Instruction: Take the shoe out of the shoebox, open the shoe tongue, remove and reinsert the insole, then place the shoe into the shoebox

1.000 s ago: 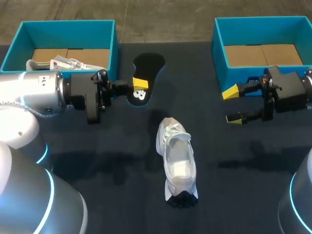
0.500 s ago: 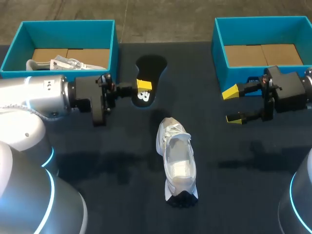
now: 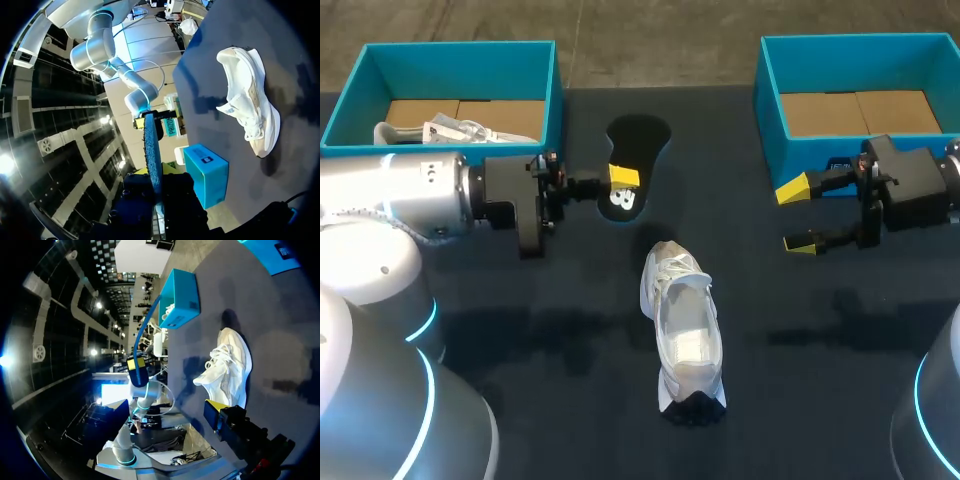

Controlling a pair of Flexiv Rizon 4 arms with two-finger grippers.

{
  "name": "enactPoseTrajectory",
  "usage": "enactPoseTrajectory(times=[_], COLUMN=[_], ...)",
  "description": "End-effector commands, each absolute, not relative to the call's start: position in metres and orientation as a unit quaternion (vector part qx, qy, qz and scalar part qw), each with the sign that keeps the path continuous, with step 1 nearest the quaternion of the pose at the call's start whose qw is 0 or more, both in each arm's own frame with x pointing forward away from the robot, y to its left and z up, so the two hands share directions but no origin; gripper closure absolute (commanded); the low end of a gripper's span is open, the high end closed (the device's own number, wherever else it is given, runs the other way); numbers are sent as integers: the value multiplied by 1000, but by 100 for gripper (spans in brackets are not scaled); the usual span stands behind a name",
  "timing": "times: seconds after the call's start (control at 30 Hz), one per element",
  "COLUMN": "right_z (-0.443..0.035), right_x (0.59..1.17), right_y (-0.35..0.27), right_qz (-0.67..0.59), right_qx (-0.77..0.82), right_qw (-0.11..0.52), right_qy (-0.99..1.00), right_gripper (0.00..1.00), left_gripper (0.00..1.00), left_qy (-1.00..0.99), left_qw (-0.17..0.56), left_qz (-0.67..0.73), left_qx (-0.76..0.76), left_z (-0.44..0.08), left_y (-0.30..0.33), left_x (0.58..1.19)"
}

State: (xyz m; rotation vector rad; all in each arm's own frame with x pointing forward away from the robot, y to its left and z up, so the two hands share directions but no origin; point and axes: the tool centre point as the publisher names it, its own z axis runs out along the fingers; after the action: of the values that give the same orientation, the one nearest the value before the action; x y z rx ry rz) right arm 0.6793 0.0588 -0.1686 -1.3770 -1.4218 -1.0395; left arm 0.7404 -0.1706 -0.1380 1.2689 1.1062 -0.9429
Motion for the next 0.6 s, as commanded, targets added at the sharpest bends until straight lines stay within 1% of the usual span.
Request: enactPoseTrajectory(times=[0.03, 0.33, 0.6], right_z=[-169, -169, -161], right_x=[679, 679, 698], right_y=[60, 60, 82], right_qz=[-418, -418, -432], right_qx=[-555, -555, -548], right_qw=[437, 437, 433], right_qy=[-572, -572, -571], right_gripper=[0, 0, 0], left_gripper=[100, 100, 100], left_qy=[462, 447, 446], left_qw=[578, 589, 591], left_qz=[-400, -393, -389], left_qx=[541, 547, 548], left_z=[-144, -151, -154], left_y=[-178, -188, -191], left_x=[739, 737, 738])
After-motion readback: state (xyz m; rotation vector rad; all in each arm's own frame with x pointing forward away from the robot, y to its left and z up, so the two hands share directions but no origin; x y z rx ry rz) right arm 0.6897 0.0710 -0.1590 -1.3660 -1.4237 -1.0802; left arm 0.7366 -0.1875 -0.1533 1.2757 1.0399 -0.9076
